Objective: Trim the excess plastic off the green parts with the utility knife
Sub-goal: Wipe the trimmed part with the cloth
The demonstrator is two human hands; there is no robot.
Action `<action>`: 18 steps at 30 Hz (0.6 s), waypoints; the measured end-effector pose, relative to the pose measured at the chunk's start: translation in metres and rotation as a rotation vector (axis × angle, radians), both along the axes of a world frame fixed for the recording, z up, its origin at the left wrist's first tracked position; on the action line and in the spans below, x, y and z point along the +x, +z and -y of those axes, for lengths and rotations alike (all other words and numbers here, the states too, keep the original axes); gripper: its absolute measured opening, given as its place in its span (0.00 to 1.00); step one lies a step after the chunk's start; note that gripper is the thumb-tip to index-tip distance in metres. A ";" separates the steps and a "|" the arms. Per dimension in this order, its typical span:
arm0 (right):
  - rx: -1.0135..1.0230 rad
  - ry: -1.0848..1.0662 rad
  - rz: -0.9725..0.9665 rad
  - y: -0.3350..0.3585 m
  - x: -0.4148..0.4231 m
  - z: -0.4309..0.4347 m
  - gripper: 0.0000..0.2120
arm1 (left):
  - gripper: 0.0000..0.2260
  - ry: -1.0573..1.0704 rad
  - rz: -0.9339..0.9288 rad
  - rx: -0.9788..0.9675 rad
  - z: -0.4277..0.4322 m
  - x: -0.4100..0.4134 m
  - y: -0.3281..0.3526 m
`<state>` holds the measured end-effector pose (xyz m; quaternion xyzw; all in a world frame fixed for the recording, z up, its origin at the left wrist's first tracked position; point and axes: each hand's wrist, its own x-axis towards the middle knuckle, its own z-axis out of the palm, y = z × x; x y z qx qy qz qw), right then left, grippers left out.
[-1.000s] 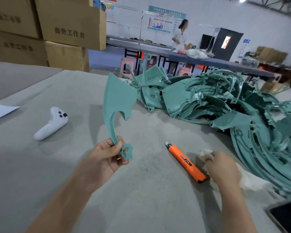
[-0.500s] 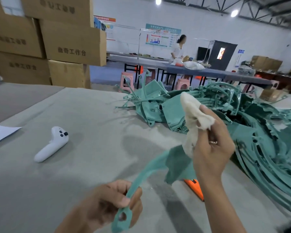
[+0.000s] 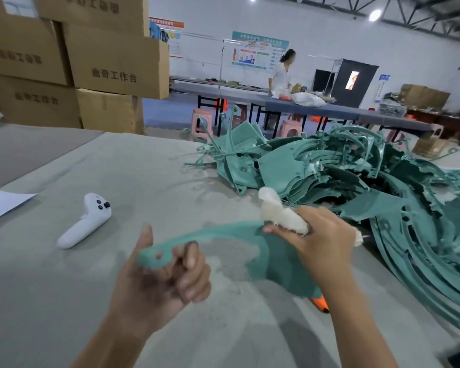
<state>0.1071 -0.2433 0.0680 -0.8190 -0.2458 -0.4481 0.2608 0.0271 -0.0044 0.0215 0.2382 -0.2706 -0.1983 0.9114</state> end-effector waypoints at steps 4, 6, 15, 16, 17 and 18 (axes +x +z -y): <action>0.637 -0.068 -0.283 0.009 -0.002 -0.012 0.27 | 0.18 0.792 -0.179 0.452 0.013 0.010 -0.009; 0.863 0.072 -0.430 0.004 -0.002 -0.025 0.23 | 0.25 0.878 -0.199 0.583 0.026 0.011 -0.012; 0.886 0.293 -0.741 -0.029 -0.017 -0.064 0.09 | 0.10 0.879 -0.341 0.465 0.025 0.002 -0.006; 0.959 0.255 -0.715 -0.025 -0.013 -0.058 0.10 | 0.09 0.848 -0.346 0.500 0.024 0.002 -0.004; 1.019 0.220 -0.673 -0.020 -0.010 -0.051 0.11 | 0.09 0.817 -0.342 0.551 0.023 0.001 -0.003; 1.057 0.195 -0.630 -0.015 -0.008 -0.046 0.12 | 0.10 0.782 -0.331 0.616 0.023 0.001 -0.003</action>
